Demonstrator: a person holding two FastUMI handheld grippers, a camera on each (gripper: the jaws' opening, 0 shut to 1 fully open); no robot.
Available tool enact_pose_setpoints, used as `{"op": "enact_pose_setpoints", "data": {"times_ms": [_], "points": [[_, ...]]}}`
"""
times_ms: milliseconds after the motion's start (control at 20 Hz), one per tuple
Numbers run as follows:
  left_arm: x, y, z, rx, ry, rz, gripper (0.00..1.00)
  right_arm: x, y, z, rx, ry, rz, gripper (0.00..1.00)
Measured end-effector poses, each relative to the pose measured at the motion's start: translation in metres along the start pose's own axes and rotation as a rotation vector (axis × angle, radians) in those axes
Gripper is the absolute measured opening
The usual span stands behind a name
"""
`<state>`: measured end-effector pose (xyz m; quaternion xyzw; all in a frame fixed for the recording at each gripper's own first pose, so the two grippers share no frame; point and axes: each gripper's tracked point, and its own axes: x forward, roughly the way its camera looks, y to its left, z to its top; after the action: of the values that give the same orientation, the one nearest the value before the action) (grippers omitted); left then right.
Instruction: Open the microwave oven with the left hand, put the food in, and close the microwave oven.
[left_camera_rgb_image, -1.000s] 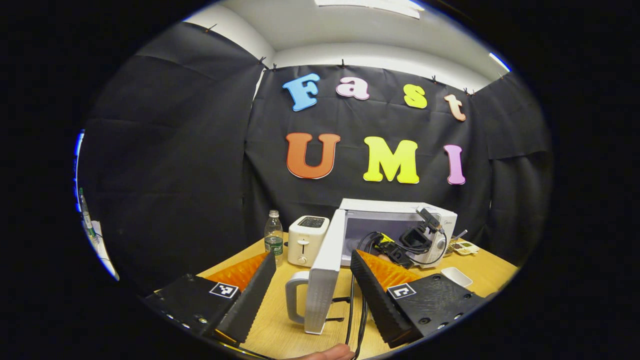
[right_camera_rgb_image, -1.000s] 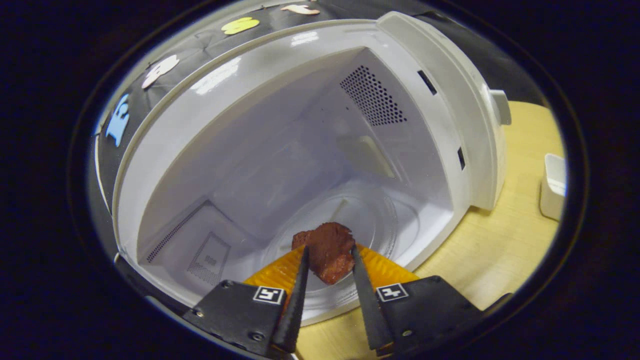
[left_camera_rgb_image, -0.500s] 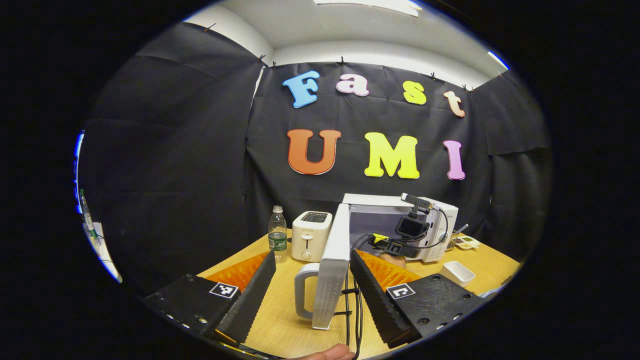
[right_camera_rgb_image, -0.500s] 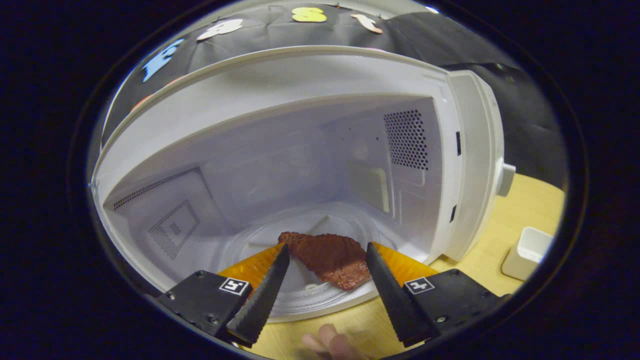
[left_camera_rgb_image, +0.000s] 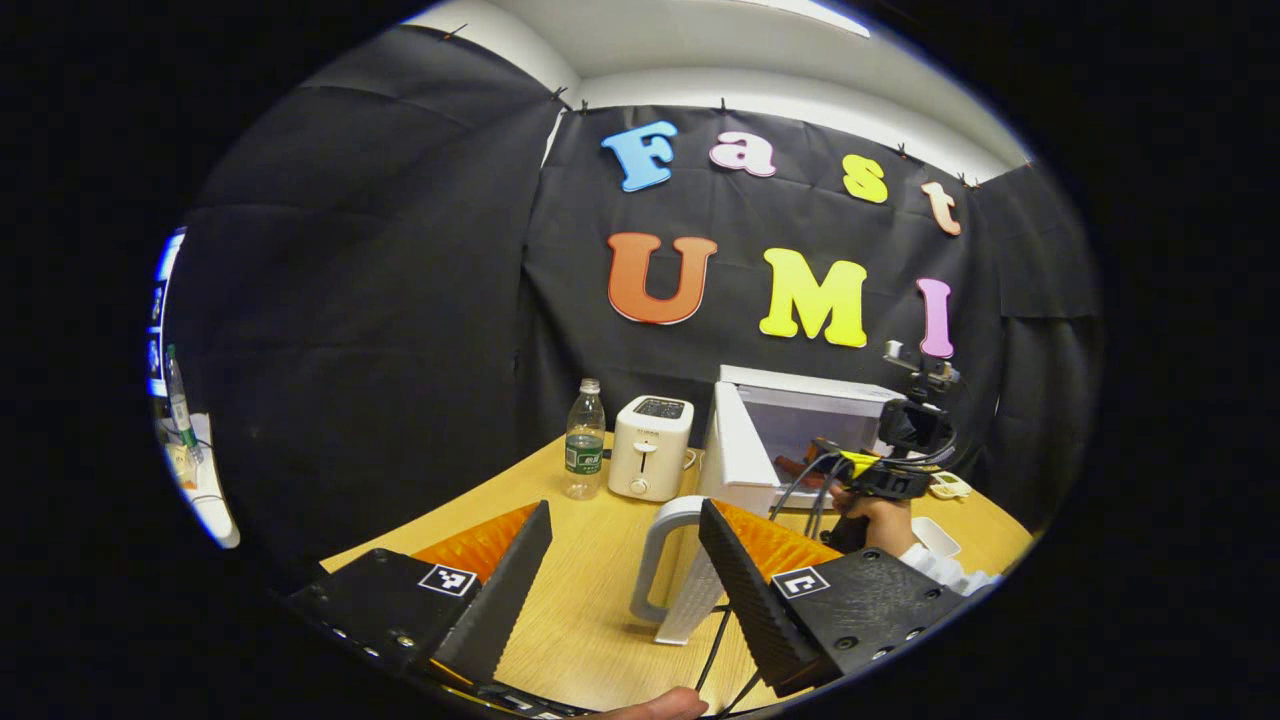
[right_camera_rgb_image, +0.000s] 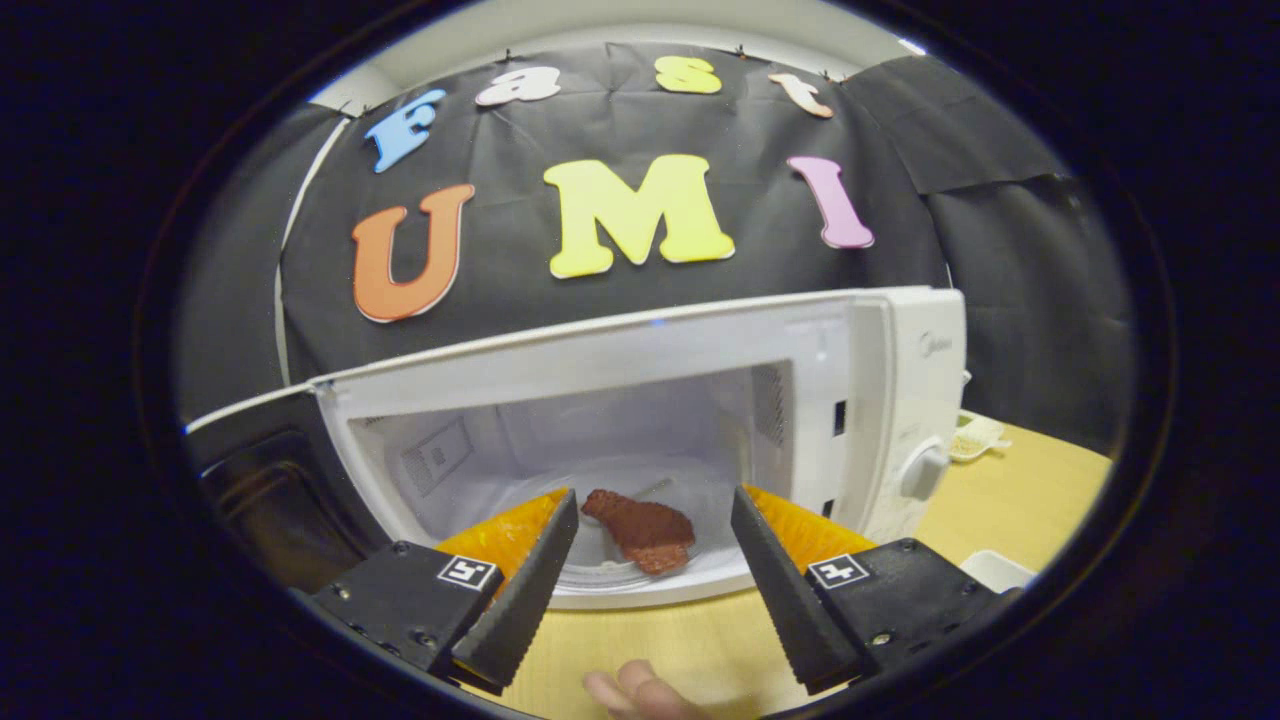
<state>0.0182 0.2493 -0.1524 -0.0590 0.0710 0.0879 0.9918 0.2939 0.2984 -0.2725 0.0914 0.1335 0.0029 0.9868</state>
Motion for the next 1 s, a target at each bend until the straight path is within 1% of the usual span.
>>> {"op": "enact_pose_setpoints", "data": {"times_ms": [100,150,300,400,450,500,600,750,800,900,950,1000], "points": [[-0.005,0.007,0.005,-0.037,-0.011,0.001,0.92,-0.031,-0.012,0.026,-0.012,-0.046,0.032,0.98],[-0.007,0.011,0.009,-0.039,-0.029,0.004,0.92,-0.047,-0.022,0.039,-0.023,-0.073,0.027,0.98],[-0.011,0.021,0.016,-0.004,-0.057,0.025,0.92,-0.096,-0.032,0.080,-0.042,-0.196,0.054,0.98],[-0.015,0.023,0.018,0.006,-0.069,0.038,0.91,-0.113,-0.039,0.098,-0.095,-0.269,0.021,0.98],[-0.019,0.021,0.018,0.003,-0.074,0.033,0.91,-0.113,-0.039,0.098,-0.120,-0.277,0.011,0.97],[-0.022,0.019,0.017,0.000,-0.075,0.025,0.91,-0.109,-0.038,0.090,-0.145,-0.246,0.011,0.97],[-0.029,0.013,0.017,0.008,-0.075,0.016,0.91,-0.096,-0.046,0.072,-0.158,-0.181,-0.017,0.98],[-0.036,0.012,0.023,0.021,-0.092,0.014,0.91,-0.080,-0.074,0.045,-0.219,-0.107,-0.106,0.98],[-0.037,0.011,0.025,0.021,-0.098,0.013,0.91,-0.075,-0.083,0.035,-0.229,-0.081,-0.118,0.99],[-0.038,0.012,0.030,0.022,-0.110,0.009,0.91,-0.075,-0.088,0.024,-0.200,-0.060,-0.110,0.99],[-0.038,0.013,0.031,0.023,-0.112,0.010,0.91,-0.078,-0.091,0.028,-0.194,-0.071,-0.113,0.99],[-0.039,0.014,0.031,0.021,-0.110,0.012,0.91,-0.077,-0.097,0.033,-0.205,-0.087,-0.133,0.99]]}}
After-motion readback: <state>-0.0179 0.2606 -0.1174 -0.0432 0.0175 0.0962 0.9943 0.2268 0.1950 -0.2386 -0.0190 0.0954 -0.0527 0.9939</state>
